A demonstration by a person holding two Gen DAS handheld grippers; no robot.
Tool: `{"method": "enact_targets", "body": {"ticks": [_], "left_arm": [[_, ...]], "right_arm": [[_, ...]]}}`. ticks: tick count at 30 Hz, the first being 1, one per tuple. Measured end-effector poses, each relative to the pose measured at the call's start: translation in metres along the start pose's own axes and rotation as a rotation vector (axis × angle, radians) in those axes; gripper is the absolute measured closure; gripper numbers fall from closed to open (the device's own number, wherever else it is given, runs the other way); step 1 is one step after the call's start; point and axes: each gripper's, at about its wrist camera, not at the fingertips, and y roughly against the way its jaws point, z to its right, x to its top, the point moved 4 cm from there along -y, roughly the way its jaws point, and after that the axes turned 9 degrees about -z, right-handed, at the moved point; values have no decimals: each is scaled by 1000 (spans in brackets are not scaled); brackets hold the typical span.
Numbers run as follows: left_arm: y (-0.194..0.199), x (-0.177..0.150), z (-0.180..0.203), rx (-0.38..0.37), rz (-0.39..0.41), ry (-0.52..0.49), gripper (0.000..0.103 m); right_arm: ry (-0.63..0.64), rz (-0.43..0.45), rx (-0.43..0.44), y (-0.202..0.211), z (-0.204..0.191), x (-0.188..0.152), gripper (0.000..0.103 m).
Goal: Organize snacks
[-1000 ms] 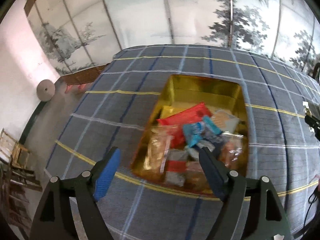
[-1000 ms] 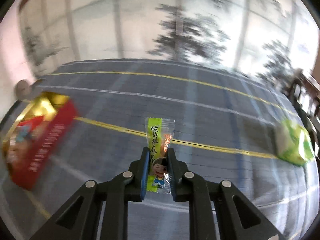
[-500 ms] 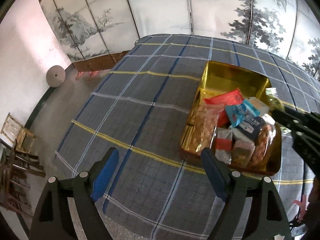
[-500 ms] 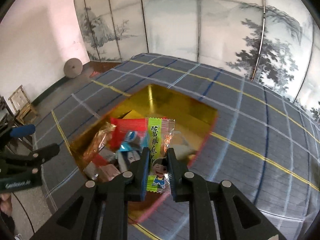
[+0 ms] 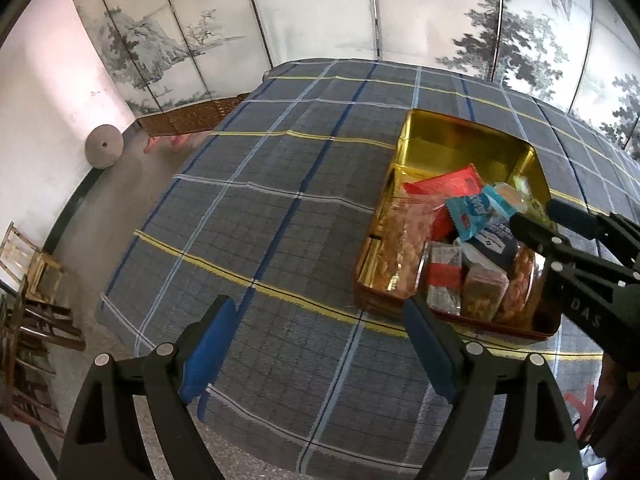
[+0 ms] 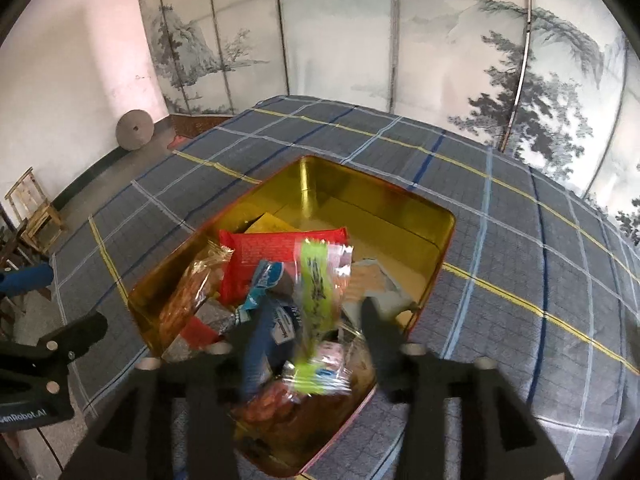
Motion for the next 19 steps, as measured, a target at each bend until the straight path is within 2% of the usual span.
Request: {"method": "enact_targets", "body": {"ticks": [3,12,19], "left_arm": [[2,0,5,-1,1,-8,20],[5,1,23,-40,7,-22,20],[8,0,34,-60,-2,-36,20]], "right_arm": [[-9,2,-3,7,0,-4,41],[-23,27,-6,36,5,-28,41],[-23,22,-20,40,9,-38,41]]}}
